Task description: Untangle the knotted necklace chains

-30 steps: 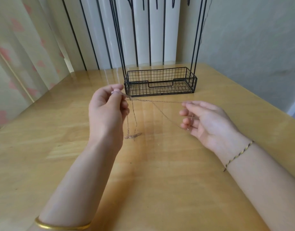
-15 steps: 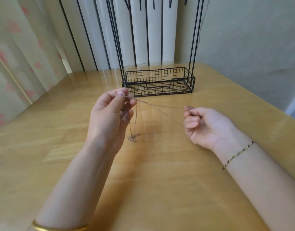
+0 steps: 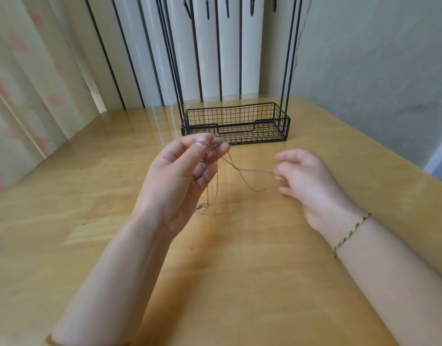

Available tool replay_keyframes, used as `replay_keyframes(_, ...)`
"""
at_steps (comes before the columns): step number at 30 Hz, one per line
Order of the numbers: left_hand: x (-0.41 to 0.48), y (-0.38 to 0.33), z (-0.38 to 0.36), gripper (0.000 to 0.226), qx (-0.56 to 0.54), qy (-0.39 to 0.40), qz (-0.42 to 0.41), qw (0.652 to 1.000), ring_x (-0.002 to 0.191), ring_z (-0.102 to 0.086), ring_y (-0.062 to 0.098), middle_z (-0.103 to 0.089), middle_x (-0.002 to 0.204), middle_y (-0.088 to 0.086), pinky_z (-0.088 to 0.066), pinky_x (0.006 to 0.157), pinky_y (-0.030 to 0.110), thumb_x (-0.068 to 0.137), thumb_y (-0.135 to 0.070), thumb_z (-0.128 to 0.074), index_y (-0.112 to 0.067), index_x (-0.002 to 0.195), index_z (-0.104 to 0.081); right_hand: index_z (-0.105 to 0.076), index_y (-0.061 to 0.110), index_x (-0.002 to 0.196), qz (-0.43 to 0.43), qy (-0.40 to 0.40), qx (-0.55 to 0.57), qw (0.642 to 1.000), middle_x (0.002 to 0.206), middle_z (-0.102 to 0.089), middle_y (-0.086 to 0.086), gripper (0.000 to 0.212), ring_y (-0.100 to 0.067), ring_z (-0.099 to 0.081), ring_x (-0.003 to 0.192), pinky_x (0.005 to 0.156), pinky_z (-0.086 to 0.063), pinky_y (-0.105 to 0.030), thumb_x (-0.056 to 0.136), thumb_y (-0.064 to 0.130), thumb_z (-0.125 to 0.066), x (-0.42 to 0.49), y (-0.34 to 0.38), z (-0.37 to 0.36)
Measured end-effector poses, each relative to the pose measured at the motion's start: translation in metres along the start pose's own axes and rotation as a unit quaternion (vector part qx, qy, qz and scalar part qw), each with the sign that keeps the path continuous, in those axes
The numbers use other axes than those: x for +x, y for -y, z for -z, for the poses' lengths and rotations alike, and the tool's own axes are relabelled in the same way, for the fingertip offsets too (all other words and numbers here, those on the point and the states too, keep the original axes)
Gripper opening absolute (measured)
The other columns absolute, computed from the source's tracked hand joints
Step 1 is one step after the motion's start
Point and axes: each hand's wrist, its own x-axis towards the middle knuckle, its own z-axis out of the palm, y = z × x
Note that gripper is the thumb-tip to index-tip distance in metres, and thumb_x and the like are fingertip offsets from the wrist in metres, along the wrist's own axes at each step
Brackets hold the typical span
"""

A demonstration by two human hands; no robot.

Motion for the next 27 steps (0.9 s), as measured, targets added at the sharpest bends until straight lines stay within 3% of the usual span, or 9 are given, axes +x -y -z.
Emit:
replay_keyframes(2, -0.001, 0.000, -0.002, 0.017, -0.002, 0.012, 0.010, 1.000, 0.102, -0.068, 0.021, -0.069, 0.102, 0.010, -0.050, 0.069, 0.018, 0.078, -0.018, -0.060, -0.011, 0.093, -0.062, -0.057, 0.022, 0.113, 0.097, -0.020, -0.128, 0.987, 0.118, -0.055, 0.002, 0.030, -0.016, -0.052, 0.110, 0.088, -0.042, -0.029, 0.087, 0.009, -0.054, -0.003, -0.003, -0.003)
replay_keyframes(4, -0.003, 0.002, -0.004, 0.018, -0.007, 0.025, 0.024, 0.999, 0.104, -0.068, 0.022, -0.068, 0.106, 0.011, -0.048, 0.070, 0.018, 0.078, -0.017, -0.059, -0.011, 0.094, -0.062, -0.060, 0.025, 0.106, 0.177, -0.042, -0.163, 0.970, 0.117, -0.058, 0.002, 0.029, -0.016, -0.052, 0.111, 0.092, -0.043, -0.030, 0.083, 0.007, -0.056, -0.006, -0.002, -0.006)
replay_keyframes(8, -0.004, 0.004, -0.007, 0.020, -0.001, 0.048, 0.039, 0.998, 0.104, -0.068, 0.020, -0.068, 0.106, 0.011, -0.046, 0.069, 0.019, 0.078, -0.017, -0.059, -0.013, 0.098, -0.061, -0.065, 0.021, 0.083, 0.257, -0.003, -0.026, 0.966, 0.087, -0.066, 0.009, 0.021, -0.002, -0.057, 0.079, 0.072, -0.044, -0.012, 0.080, 0.000, -0.062, -0.018, 0.010, -0.009)
replay_keyframes(10, -0.004, 0.004, -0.008, 0.024, 0.006, 0.052, 0.040, 0.998, 0.095, -0.069, 0.016, -0.068, 0.107, 0.010, -0.044, 0.071, 0.021, 0.077, -0.019, -0.060, -0.013, 0.100, -0.061, -0.069, 0.021, 0.078, 0.275, 0.034, 0.011, 0.961, 0.083, -0.069, 0.008, 0.018, 0.000, -0.057, 0.074, 0.069, -0.043, -0.011, 0.082, 0.004, -0.063, -0.024, 0.013, -0.013)
replay_keyframes(15, -0.005, 0.005, -0.007, 0.026, 0.041, 0.052, 0.047, 0.997, 0.089, -0.066, 0.008, -0.070, 0.106, 0.004, -0.043, 0.074, 0.023, 0.074, -0.023, -0.062, -0.017, 0.100, -0.063, -0.072, 0.023, 0.079, 0.257, 0.043, 0.002, 0.966, 0.082, -0.069, 0.008, 0.013, 0.001, -0.054, 0.068, 0.063, -0.041, -0.013, 0.086, 0.015, -0.065, -0.027, 0.010, -0.017)
replay_keyframes(21, -0.005, 0.006, -0.007, 0.029, 0.068, 0.058, 0.048, 0.995, 0.083, -0.063, 0.006, -0.071, 0.103, -0.001, -0.043, 0.072, 0.021, 0.071, -0.025, -0.064, -0.018, 0.099, -0.065, -0.070, 0.023, 0.083, 0.236, 0.049, -0.015, 0.970, 0.088, -0.069, 0.000, 0.004, -0.007, -0.058, 0.073, 0.068, -0.045, -0.014, 0.083, 0.019, -0.070, -0.030, 0.008, -0.025)
replay_keyframes(27, -0.006, 0.007, -0.008, 0.027, 0.079, 0.070, 0.054, 0.993, 0.082, -0.063, 0.004, -0.071, 0.104, -0.001, -0.044, 0.070, 0.019, 0.073, -0.024, -0.063, -0.018, 0.099, -0.065, -0.070, 0.018, 0.079, 0.198, 0.079, 0.005, 0.977, 0.075, -0.067, 0.004, 0.004, -0.002, -0.054, 0.066, 0.065, -0.046, -0.018, 0.083, 0.018, -0.070, -0.030, 0.008, -0.024)
